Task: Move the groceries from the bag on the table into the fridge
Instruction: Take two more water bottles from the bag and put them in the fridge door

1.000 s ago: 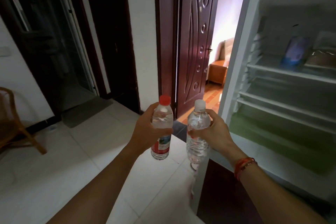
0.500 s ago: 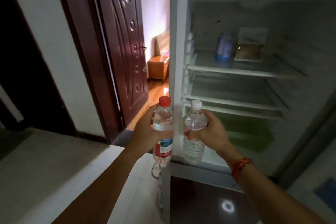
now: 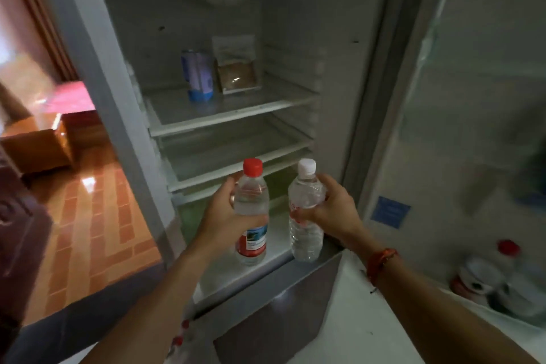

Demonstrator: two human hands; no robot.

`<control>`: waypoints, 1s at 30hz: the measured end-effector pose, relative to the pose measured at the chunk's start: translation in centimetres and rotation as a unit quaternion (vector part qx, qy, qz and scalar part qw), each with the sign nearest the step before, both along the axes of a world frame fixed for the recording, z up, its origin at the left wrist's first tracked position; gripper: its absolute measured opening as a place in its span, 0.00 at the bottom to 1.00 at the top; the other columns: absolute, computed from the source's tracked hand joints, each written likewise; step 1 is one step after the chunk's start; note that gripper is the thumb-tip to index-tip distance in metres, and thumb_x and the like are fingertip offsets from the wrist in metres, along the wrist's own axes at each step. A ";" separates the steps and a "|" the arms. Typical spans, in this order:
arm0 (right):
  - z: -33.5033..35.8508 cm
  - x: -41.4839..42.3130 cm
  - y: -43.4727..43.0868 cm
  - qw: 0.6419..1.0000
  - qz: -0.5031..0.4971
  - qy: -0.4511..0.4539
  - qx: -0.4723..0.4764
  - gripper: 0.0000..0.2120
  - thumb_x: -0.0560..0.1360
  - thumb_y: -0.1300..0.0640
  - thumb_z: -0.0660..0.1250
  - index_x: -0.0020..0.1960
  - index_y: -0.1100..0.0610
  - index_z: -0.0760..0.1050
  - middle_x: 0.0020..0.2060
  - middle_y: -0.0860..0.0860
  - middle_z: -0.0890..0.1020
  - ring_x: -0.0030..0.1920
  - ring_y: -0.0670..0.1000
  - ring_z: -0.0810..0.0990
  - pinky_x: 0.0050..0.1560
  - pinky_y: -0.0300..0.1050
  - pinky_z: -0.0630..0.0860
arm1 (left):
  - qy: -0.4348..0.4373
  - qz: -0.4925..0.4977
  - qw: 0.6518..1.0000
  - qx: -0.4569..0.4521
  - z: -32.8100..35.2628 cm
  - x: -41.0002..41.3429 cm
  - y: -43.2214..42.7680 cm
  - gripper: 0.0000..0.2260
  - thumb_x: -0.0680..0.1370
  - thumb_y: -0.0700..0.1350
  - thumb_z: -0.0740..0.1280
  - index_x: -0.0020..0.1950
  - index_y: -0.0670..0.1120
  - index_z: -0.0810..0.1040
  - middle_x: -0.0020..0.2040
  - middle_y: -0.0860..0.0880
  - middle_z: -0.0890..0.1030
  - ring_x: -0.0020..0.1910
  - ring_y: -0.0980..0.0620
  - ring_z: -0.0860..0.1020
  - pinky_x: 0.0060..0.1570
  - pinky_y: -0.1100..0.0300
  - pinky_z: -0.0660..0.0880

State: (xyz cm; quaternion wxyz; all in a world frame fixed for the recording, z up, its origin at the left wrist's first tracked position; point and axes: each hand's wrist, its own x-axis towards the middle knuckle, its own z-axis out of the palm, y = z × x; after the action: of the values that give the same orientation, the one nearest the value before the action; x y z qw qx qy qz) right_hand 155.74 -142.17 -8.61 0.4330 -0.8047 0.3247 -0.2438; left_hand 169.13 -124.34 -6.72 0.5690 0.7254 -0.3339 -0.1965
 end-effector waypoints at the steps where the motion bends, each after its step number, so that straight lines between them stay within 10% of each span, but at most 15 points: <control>1: 0.0 -0.9 -0.2 1.000 -0.024 0.001 -0.003 0.42 0.56 0.46 0.83 0.67 0.46 0.74 0.56 0.45 0.83 0.56 0.50 0.83 0.59 0.56 0.81 | 0.008 -0.016 1.000 -0.003 0.0 -0.2 -0.7 0.25 0.66 0.37 0.79 0.56 0.55 0.75 0.50 0.53 0.82 0.48 0.57 0.82 0.45 0.58 0.77; 15: 0.0 -16.5 -1.4 0.964 -0.264 0.024 -0.011 0.41 0.60 0.52 0.85 0.69 0.47 0.73 0.57 0.48 0.83 0.55 0.52 0.83 0.59 0.57 0.81 | 0.062 -0.198 0.978 -0.006 -2.2 -8.7 -11.0 0.21 0.65 0.34 0.79 0.53 0.49 0.79 0.47 0.49 0.85 0.48 0.50 0.84 0.54 0.45 0.80; 30: 0.0 -22.5 -4.3 0.957 -0.291 0.008 -0.001 0.42 0.63 0.54 0.84 0.73 0.50 0.69 0.63 0.52 0.79 0.59 0.53 0.79 0.61 0.53 0.78 | -0.002 -0.224 0.974 -0.041 -2.5 -15.0 -16.4 0.25 0.63 0.36 0.81 0.53 0.56 0.78 0.47 0.53 0.84 0.48 0.53 0.83 0.50 0.50 0.81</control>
State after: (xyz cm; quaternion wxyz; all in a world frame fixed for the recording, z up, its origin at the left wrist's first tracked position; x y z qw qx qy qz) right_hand 133.20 -146.50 -8.62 0.3397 -0.6778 0.5482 -0.3531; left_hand 154.08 -140.70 -9.19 0.5388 0.6089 -0.4969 -0.3033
